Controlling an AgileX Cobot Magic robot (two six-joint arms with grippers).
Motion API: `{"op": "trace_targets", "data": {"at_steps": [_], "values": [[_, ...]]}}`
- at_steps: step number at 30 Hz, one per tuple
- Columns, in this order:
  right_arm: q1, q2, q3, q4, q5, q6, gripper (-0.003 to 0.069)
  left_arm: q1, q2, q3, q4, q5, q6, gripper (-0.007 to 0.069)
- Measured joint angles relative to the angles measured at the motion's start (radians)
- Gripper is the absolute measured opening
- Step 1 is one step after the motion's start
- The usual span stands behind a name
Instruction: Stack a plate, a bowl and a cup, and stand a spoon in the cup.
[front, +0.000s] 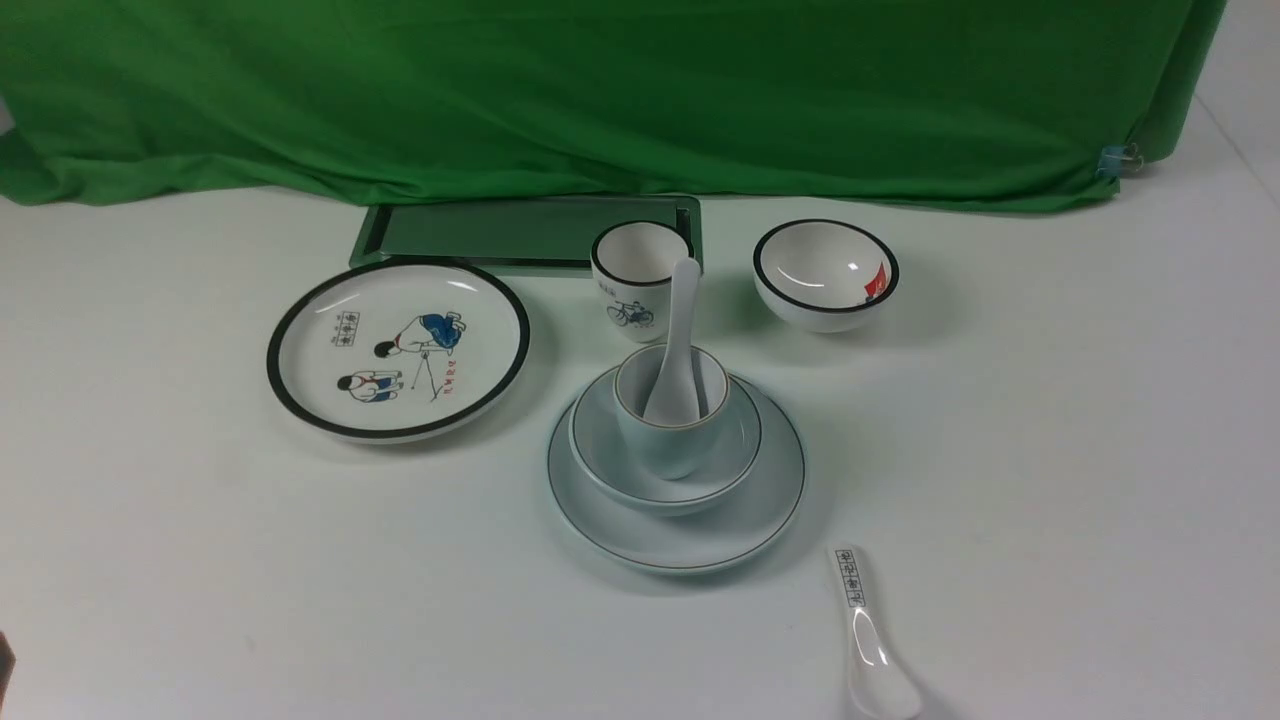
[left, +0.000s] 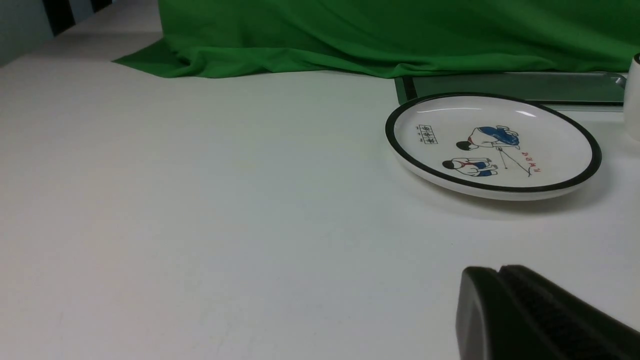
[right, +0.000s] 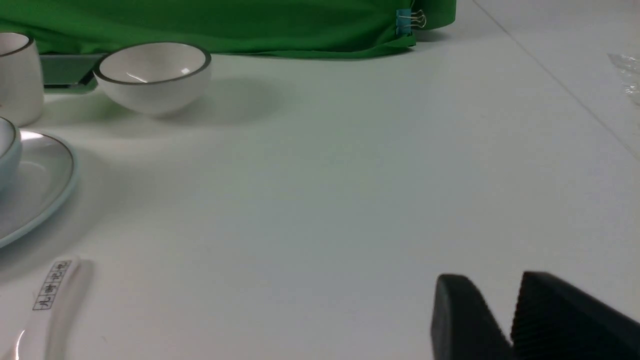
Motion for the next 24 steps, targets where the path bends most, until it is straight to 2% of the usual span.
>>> {"op": "trace_targets", "data": {"at_steps": [24], "values": [[0.000, 0.000, 0.000, 0.000, 0.000, 0.000, 0.0239, 0.000, 0.000, 0.000, 0.016, 0.000, 0.000, -0.0030]]}}
